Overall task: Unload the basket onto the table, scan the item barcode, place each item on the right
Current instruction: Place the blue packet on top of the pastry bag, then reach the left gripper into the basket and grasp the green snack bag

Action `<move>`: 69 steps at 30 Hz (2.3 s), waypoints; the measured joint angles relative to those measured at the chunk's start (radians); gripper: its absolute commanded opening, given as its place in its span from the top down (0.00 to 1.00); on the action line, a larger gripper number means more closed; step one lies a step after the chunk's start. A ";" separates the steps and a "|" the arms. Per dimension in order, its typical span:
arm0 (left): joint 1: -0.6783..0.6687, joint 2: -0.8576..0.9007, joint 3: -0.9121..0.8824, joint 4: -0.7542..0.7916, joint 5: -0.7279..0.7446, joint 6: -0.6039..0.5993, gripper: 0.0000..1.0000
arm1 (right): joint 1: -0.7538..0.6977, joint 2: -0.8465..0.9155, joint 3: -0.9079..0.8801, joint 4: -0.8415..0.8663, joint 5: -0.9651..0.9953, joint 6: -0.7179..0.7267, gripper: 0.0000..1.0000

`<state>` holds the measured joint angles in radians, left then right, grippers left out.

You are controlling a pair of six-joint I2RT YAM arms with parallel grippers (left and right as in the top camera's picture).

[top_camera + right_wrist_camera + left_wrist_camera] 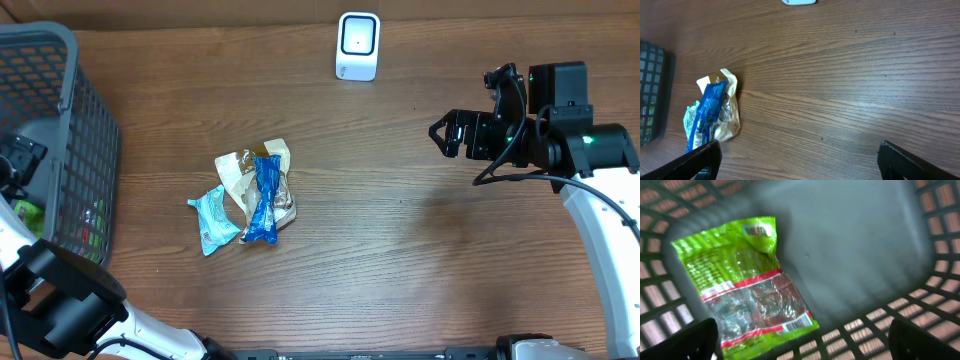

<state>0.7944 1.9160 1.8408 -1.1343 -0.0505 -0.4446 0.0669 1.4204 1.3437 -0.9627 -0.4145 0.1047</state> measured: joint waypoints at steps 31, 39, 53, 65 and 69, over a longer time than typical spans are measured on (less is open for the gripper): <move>0.014 0.064 -0.475 0.467 -0.085 -0.051 0.87 | 0.000 0.000 0.000 -0.039 0.000 0.000 0.00; 0.013 0.101 -0.355 0.295 -0.012 -0.031 0.96 | 0.000 0.000 0.000 -0.042 0.000 0.000 0.00; -0.015 0.169 0.610 -0.380 0.134 0.060 0.96 | 0.000 0.000 0.000 -0.040 0.000 0.000 0.00; -0.361 0.130 1.000 -0.557 0.308 0.247 0.96 | 0.000 0.000 0.000 -0.033 0.000 0.000 0.00; -0.578 0.130 0.964 -0.557 0.301 0.272 0.96 | 0.000 0.000 0.000 -0.035 0.000 0.000 0.00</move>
<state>0.2169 2.0457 2.8052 -1.6909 0.2504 -0.1726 0.0669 1.4204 1.3437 -0.9974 -0.4149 0.1047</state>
